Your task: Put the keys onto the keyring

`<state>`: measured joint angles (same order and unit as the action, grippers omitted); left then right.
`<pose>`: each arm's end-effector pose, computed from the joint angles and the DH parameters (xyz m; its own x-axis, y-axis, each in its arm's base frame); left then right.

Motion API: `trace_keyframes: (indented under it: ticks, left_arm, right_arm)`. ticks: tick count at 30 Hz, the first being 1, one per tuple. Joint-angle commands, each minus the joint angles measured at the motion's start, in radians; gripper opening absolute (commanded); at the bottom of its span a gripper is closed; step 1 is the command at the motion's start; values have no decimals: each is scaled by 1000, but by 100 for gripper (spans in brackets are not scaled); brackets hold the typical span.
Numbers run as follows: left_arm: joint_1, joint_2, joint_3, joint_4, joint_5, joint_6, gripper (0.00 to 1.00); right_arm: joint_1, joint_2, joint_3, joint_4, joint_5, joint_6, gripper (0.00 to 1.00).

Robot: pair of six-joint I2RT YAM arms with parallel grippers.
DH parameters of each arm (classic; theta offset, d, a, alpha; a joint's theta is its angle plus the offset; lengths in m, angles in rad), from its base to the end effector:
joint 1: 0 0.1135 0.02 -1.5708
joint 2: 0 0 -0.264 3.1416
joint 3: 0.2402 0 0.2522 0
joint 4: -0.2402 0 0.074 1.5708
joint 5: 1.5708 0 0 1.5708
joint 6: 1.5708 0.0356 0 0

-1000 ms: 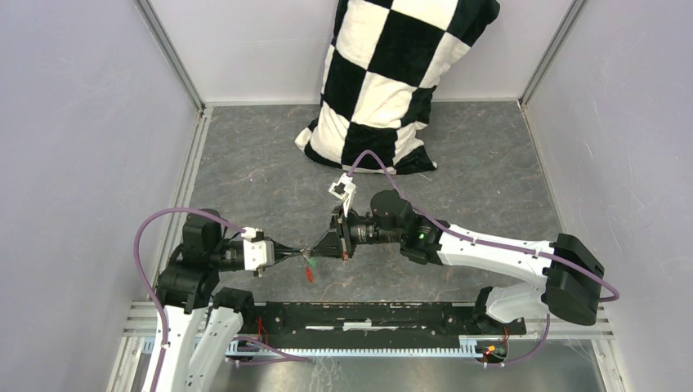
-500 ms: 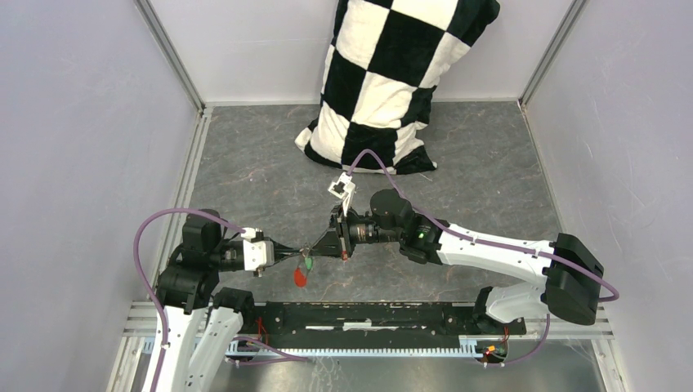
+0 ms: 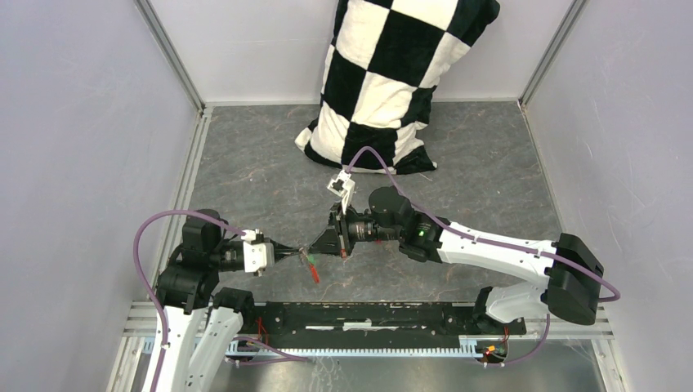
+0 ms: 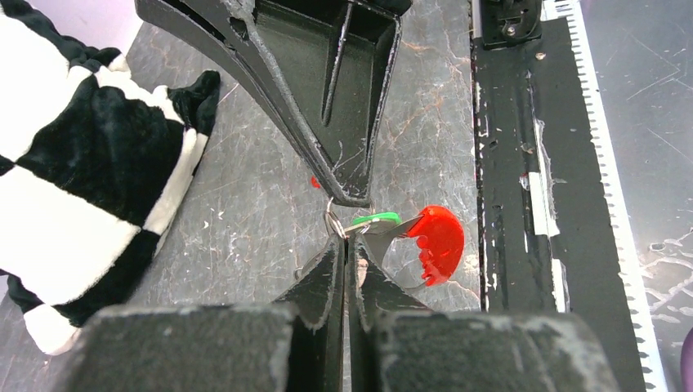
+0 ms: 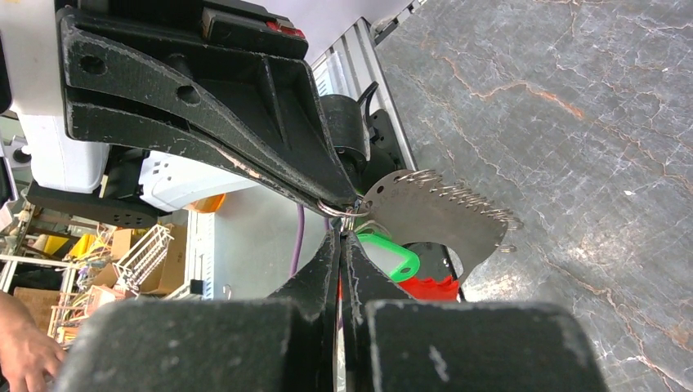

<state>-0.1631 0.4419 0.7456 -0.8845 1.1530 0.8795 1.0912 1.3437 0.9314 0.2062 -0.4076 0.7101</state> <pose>0.0649 -0.0437 0.3084 0.2865 0.2697 -0.9194 0.9398 0.1075 0.3244 0.1321 0.2846 0.3057 -0.7193 -0.0859 -0.6894 -0.6918 0.1786 0.6996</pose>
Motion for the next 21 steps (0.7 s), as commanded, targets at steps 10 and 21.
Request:
trace_keyframes:
  ticks: [10, 21]
  left_arm:
    - [2, -4, -15, -40, -22, 43, 2]
    - [2, 1, -17, -40, -56, 41, 2]
  right_arm:
    - [30, 8, 126, 0, 79, -73, 0]
    - [42, 1, 157, -44, 123, -106, 0]
